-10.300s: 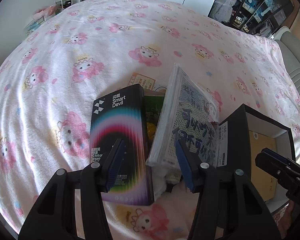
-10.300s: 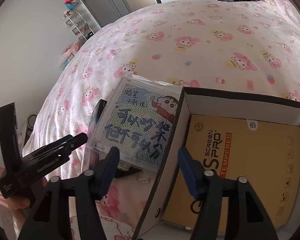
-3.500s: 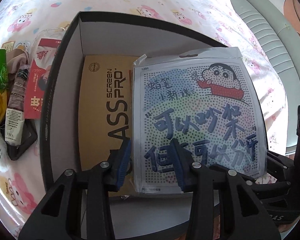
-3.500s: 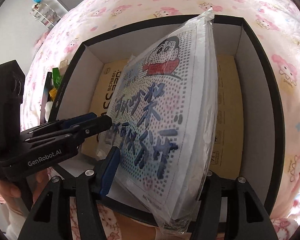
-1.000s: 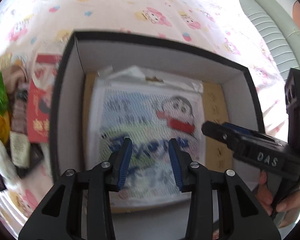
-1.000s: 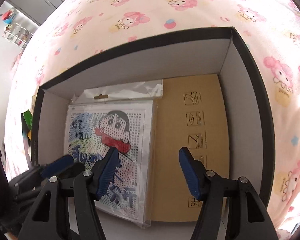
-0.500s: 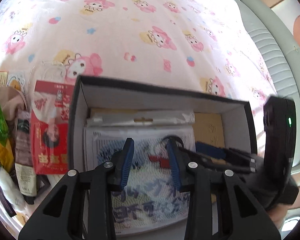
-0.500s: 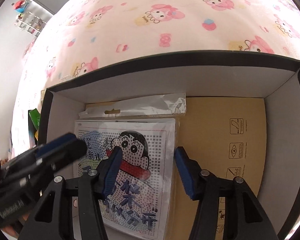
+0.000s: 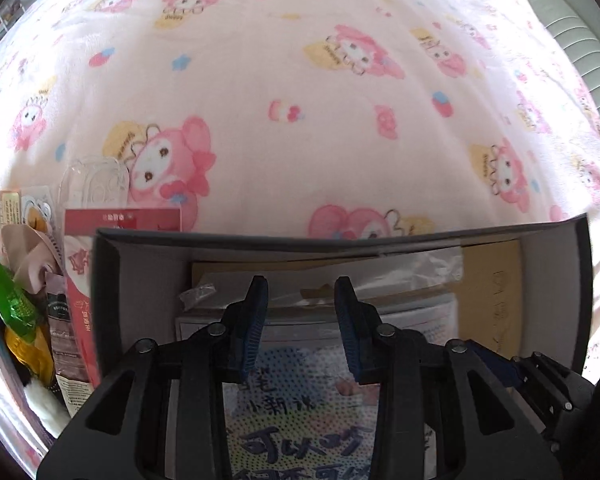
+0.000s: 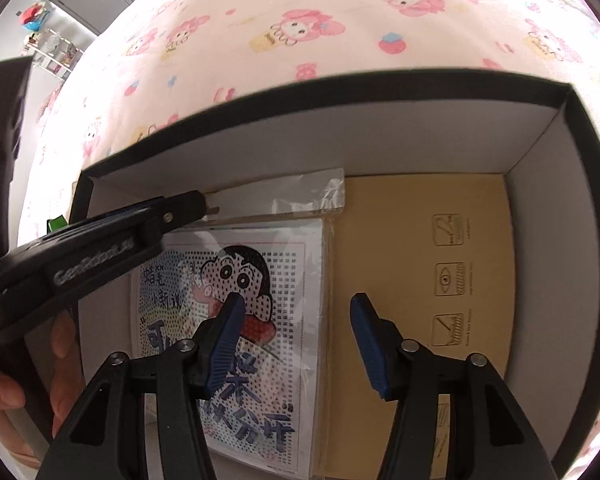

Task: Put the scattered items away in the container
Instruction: 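Open the left gripper and release the kit flat inside the box, then withdraw the left gripper and move it toward the black Smart Devil box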

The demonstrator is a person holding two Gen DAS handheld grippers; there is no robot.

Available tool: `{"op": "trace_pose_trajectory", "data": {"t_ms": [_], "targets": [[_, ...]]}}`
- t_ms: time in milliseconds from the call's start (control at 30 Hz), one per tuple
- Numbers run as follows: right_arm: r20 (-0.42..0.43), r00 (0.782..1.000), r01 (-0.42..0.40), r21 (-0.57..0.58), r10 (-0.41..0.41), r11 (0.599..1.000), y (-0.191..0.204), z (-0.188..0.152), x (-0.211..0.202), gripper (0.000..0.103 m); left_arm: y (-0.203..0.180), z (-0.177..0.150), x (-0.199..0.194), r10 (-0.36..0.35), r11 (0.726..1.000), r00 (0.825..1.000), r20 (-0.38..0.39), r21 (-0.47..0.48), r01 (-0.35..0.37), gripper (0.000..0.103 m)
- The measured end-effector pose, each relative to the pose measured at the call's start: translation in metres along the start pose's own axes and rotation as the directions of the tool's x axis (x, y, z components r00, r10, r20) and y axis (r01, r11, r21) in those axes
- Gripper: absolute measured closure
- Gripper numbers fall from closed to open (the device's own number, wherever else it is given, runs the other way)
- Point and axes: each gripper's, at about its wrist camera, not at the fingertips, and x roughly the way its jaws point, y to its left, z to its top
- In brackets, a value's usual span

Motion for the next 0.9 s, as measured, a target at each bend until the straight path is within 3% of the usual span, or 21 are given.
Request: {"op": "trace_pose_trajectory", "data": {"t_ms": [100,200,333,533,667,733,900], "targets": [[-0.010,1.000,0.008,-0.004,-0.008,1.000,0.007,0.000,-0.001,0.052,0.002,-0.004,0.003,-0.014,1.000,1.000,-0.003,0.003,0.014,0.068],[-0.028,0.999,-0.038,-0.010,0.037,0.999,0.017,-0.004,-0.007,0.051,0.006,-0.010,0.003,-0.029,1.000,1.000,-0.011,-0.005,0.029,0.068],[-0.048,0.999,-0.027,-0.032,0.025,0.999,0.028,-0.012,-0.012,0.051,0.007,-0.022,0.001,-0.034,0.999,0.999,-0.037,-0.004,0.034,0.069],[-0.069,0.998,-0.011,-0.062,0.006,0.998,0.046,-0.020,-0.026,0.052,0.015,-0.027,-0.012,-0.068,0.997,0.998,-0.010,-0.028,0.068,0.069],[0.036,0.998,0.050,-0.052,-0.049,0.997,0.057,-0.026,-0.052,0.052,0.027,-0.040,-0.043,-0.183,0.981,0.983,0.031,-0.064,0.184,0.069],[0.078,0.995,0.063,-0.048,-0.059,0.997,0.064,-0.035,-0.065,0.052,0.027,-0.052,-0.057,-0.192,0.980,0.980,0.046,-0.042,0.194,0.069],[0.128,0.989,0.075,-0.058,-0.067,0.995,0.094,-0.056,-0.082,0.052,0.021,-0.080,-0.050,-0.227,0.973,0.974,-0.031,-0.053,0.225,0.069]]}}
